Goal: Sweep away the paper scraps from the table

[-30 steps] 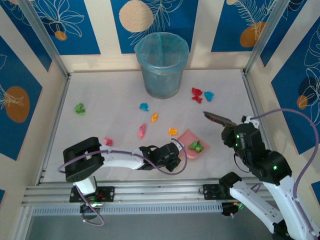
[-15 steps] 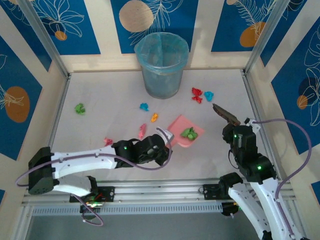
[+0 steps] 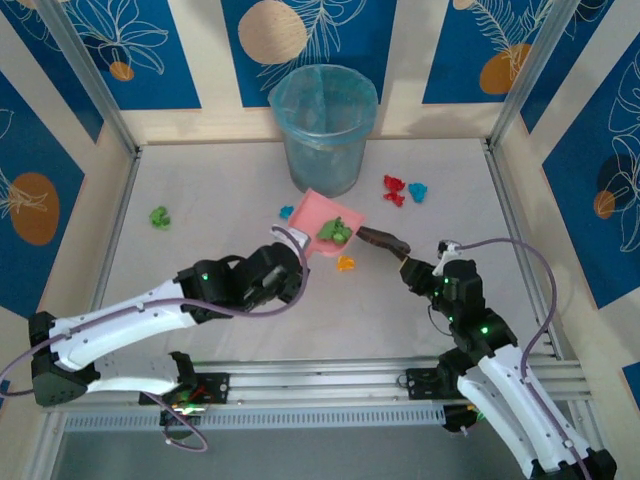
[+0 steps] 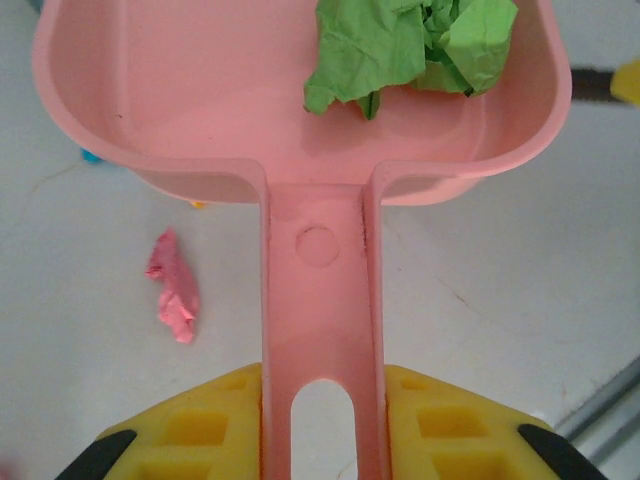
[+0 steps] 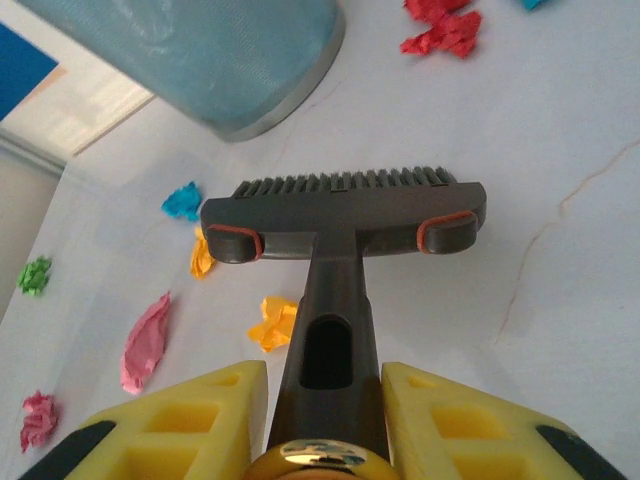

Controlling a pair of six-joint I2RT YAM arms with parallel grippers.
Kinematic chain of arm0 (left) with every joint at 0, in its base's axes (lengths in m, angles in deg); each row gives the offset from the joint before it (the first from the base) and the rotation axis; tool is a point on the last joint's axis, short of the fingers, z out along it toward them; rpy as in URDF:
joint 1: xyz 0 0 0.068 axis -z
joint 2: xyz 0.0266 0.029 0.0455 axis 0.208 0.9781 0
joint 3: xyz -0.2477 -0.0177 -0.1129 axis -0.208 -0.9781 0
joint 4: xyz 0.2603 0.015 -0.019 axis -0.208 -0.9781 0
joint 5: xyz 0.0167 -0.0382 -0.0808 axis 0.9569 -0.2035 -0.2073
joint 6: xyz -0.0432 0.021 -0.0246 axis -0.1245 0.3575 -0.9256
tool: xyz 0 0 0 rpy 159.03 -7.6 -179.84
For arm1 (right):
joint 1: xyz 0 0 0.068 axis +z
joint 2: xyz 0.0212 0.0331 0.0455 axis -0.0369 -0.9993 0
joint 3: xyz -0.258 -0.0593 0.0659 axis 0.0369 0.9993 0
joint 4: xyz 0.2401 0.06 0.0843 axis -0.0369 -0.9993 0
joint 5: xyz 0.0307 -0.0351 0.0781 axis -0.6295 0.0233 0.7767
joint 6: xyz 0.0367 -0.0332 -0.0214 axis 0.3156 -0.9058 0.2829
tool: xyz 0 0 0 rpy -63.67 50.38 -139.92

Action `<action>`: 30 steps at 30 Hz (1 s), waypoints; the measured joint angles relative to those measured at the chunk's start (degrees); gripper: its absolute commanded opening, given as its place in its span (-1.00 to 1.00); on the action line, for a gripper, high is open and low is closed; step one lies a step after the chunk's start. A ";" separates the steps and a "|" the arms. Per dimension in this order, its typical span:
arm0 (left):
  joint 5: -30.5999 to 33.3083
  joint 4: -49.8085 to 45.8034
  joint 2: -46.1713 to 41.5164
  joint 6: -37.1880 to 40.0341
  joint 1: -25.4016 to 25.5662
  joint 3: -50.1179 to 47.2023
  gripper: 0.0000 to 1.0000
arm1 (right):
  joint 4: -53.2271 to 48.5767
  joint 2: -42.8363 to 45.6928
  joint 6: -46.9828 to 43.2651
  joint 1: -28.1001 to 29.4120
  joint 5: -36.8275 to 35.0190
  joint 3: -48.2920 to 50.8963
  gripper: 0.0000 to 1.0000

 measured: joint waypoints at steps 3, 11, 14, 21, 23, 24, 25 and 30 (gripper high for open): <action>-1.03 -1.77 0.44 0.17 -4.55 3.39 -1.00 | 0.92 0.00 0.04 1.66 -0.55 0.98 -1.00; -3.87 -3.45 8.94 2.14 -11.34 18.18 -1.00 | 2.75 2.19 0.92 2.12 -3.74 2.84 -1.00; -4.81 -3.82 12.98 3.28 -12.52 24.26 -1.00 | 2.73 3.17 1.05 2.10 -4.96 2.93 -1.00; -6.62 -4.17 21.46 5.27 -16.94 38.36 -1.00 | 2.47 3.91 1.49 2.12 -6.16 3.10 -1.00; -8.68 -4.02 23.96 5.38 -18.36 41.92 -1.00 | 2.19 3.91 1.55 2.10 -6.56 3.10 -1.00; -9.70 -3.98 25.00 5.35 -19.06 43.30 -1.00 | 1.95 3.91 1.55 2.10 -6.71 3.10 -1.00; -11.19 -4.07 26.53 5.20 -20.13 45.33 -1.00 | 1.73 3.91 1.55 2.10 -6.88 3.10 -1.00; -18.29 -4.90 35.04 4.31 -24.63 55.93 -1.00 | 1.42 3.91 1.55 2.10 -7.30 3.10 -1.00</action>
